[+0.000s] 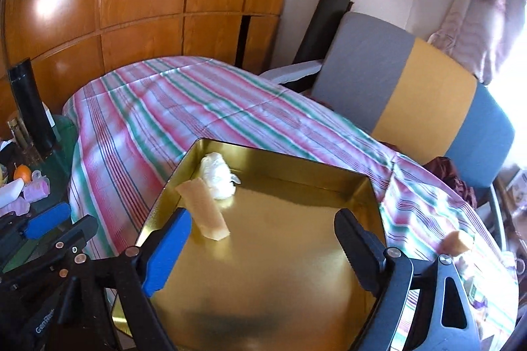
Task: Organize objects
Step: 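Carry the yellow sponge over the gold tray and release it with the right gripper, then grasp the second yellow sponge with the left gripper while the right gripper moves to the white box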
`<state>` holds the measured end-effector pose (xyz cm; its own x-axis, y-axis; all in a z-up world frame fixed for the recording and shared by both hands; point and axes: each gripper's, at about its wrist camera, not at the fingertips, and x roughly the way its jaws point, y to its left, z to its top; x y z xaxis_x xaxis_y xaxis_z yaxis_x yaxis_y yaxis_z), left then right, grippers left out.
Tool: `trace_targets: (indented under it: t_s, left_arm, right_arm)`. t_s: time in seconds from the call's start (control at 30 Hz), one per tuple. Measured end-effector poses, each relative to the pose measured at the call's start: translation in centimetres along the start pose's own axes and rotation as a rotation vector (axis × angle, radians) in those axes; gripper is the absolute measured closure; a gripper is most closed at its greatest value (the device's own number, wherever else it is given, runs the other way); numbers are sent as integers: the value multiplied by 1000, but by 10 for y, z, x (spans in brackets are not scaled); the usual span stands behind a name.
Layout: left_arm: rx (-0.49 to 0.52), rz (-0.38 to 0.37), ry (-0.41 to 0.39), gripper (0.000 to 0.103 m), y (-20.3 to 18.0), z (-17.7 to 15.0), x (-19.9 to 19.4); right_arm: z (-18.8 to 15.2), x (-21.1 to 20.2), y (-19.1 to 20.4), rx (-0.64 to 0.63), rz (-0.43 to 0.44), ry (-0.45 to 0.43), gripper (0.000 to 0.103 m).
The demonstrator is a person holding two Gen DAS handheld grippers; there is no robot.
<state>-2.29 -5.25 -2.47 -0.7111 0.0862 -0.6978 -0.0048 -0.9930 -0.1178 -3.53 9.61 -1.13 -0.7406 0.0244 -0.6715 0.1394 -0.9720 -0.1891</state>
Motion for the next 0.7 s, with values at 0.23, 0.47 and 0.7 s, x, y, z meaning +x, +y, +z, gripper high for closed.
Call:
trace_targets:
  t_s: [0.23, 0.47, 0.7]
  left_arm:
    - [49, -40, -6, 65, -19, -3, -9]
    - [126, -104, -6, 65, -50, -7, -17]
    - [263, -232, 3, 65, -107, -9, -23]
  right_arm:
    - [-13, -18, -24, 49, -40, -13, 12]
    - [-40, -29, -71, 131, -96, 7, 9]
    - [-84, -45, -145, 254, -193, 53, 9]
